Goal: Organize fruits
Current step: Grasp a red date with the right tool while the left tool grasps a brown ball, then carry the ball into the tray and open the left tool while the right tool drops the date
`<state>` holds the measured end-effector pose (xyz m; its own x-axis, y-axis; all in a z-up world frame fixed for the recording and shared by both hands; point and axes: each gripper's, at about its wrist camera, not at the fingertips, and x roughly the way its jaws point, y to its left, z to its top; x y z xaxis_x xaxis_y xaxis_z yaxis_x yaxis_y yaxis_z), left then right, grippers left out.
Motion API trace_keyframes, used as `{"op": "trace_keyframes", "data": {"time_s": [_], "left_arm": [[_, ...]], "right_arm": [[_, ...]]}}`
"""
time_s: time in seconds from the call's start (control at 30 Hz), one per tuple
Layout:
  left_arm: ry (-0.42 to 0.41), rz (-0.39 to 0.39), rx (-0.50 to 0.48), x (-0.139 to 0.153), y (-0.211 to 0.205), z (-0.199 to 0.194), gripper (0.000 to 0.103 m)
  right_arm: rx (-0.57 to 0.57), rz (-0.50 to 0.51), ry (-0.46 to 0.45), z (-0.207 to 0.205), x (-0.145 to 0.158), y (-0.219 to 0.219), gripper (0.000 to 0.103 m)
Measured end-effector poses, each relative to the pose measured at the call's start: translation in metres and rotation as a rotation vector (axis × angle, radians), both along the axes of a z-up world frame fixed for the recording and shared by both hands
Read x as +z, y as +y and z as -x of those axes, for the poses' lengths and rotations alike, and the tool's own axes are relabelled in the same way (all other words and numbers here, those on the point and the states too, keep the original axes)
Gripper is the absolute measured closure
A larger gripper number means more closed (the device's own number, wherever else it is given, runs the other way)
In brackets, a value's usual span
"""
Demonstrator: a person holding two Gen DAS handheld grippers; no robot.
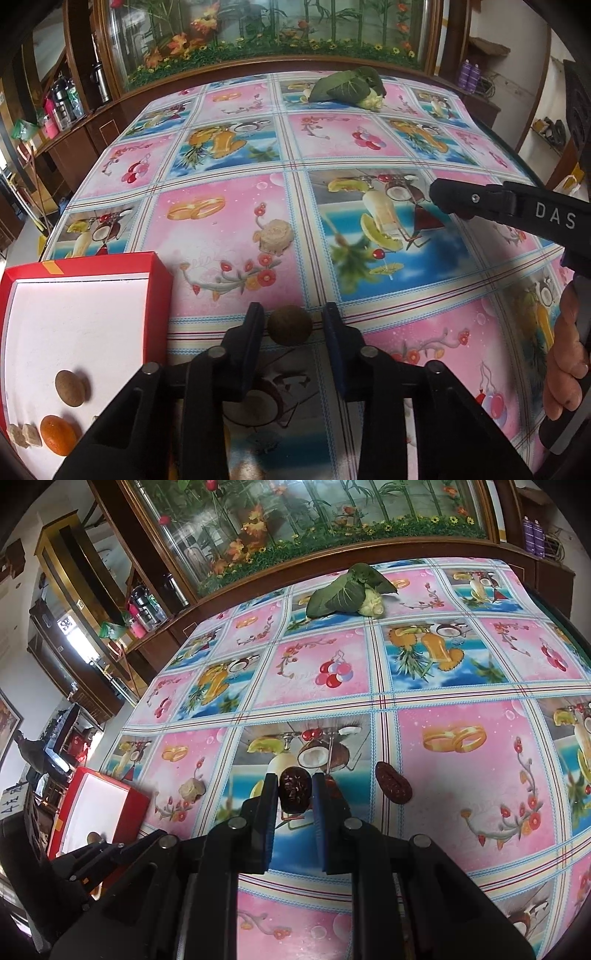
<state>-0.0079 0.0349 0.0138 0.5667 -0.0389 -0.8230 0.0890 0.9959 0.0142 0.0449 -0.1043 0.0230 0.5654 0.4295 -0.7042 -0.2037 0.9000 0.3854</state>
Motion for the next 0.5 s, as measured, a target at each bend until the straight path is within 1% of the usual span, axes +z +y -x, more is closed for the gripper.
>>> {"op": "trace_keyframes", "data": {"time_s": [0.07,0.1,0.27,0.5], "left_arm": [[-0.001,0.003,-0.003,0.0,-0.002,0.001,0.08],[0.0,0.004,-0.005,0.0,-0.002,0.001,0.081],[-0.005,0.012,0.0,0.003,-0.001,0.005,0.081],[-0.052,0.048,0.019,0.024,0.011,0.022,0.081]], "right_arm": [[-0.001,-0.003,-0.004,0.0,0.0,0.0,0.083],[-0.003,-0.002,-0.006,0.0,0.0,0.0,0.083],[-0.005,-0.003,-0.013,0.0,0.001,-0.001,0.083],[-0.012,-0.014,-0.039,0.002,0.003,-0.003,0.083]]}}
